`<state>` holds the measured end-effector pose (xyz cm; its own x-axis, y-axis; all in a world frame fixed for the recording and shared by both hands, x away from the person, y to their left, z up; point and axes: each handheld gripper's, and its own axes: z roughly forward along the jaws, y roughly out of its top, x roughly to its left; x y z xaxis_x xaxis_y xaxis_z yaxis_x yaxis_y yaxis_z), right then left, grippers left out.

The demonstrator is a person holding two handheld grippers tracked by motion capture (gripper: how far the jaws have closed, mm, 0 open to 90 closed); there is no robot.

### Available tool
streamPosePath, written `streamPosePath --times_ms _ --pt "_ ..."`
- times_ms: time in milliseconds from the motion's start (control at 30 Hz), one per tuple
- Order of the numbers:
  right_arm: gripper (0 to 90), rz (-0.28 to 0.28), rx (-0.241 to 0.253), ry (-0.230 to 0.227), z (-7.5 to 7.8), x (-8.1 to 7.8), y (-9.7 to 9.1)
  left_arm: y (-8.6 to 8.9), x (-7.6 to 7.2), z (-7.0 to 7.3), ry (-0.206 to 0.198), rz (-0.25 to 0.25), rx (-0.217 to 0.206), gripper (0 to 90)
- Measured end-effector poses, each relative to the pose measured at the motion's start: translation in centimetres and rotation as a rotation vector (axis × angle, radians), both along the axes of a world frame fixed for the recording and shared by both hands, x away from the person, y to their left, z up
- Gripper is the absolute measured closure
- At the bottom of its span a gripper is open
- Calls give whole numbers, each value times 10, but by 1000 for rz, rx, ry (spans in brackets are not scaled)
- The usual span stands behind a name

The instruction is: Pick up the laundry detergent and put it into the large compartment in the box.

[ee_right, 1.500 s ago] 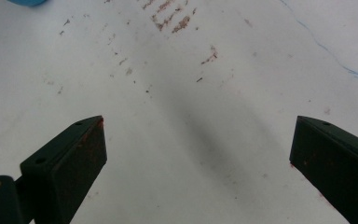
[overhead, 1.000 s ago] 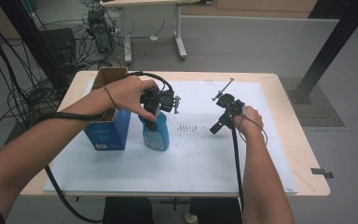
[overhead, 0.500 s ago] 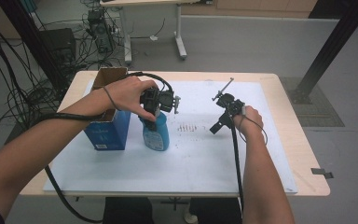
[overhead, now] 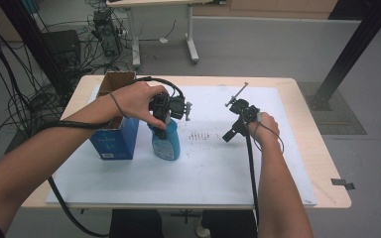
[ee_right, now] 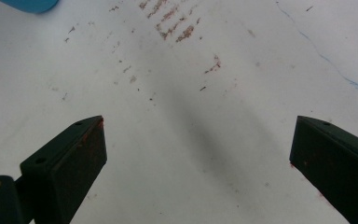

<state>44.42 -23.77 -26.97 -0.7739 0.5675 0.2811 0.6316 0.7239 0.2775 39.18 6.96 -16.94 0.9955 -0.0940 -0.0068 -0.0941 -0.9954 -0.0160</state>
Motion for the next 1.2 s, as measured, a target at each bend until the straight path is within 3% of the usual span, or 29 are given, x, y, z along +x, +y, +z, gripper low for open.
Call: streamPosePath --times_ms 1200 --pt "37 4 0 -6 1 -1 0 -1 -1 0 -3 2 5 336"
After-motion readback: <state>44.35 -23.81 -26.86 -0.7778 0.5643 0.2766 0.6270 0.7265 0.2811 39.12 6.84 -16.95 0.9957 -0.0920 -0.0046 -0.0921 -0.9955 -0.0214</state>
